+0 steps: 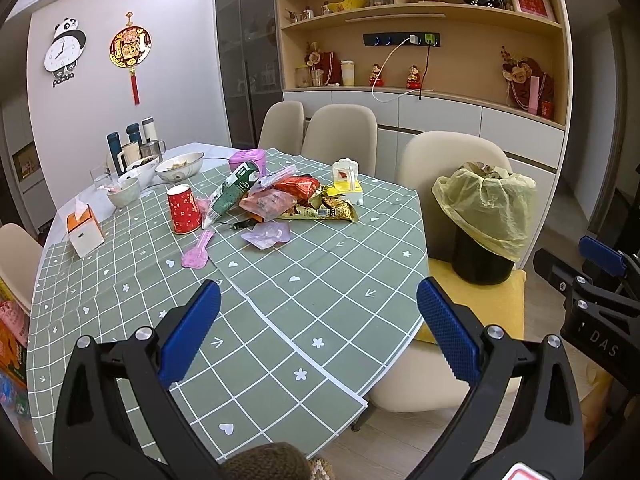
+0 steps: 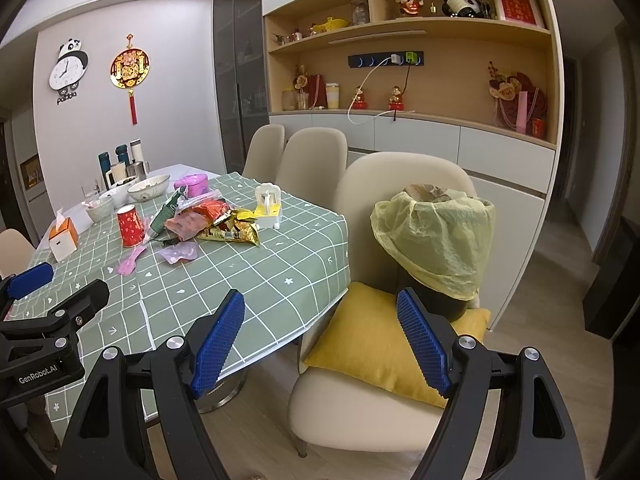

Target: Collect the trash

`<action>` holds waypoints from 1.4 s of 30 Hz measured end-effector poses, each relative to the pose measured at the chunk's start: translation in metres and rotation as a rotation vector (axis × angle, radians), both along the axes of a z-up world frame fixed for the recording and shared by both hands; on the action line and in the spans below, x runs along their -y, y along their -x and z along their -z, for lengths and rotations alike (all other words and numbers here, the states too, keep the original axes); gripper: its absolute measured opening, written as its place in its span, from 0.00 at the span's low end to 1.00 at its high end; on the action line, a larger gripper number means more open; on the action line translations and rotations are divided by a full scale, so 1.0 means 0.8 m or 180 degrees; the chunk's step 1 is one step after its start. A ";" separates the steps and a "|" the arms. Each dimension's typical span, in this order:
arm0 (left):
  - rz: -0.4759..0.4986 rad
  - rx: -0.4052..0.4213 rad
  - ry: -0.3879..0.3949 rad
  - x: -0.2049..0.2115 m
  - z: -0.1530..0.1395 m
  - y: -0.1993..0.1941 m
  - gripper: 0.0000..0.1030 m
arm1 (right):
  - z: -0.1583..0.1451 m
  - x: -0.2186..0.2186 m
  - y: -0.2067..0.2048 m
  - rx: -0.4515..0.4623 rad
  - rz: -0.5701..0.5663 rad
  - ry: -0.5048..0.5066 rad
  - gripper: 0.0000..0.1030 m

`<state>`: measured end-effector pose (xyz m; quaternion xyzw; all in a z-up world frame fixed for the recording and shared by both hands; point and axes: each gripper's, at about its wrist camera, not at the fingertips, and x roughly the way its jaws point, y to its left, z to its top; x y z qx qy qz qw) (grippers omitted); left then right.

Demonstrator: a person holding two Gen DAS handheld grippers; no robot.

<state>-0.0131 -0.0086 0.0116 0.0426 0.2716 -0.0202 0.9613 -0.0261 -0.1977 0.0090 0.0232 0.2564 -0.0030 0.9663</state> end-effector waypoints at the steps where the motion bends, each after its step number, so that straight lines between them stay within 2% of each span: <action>1: -0.0005 0.0005 0.0003 -0.001 0.000 0.001 0.91 | -0.001 -0.002 0.001 0.0002 -0.0003 0.0002 0.73; 42: -0.0018 0.0022 0.0058 -0.018 -0.001 0.005 0.91 | 0.001 -0.013 0.007 -0.0010 -0.0008 0.0048 0.73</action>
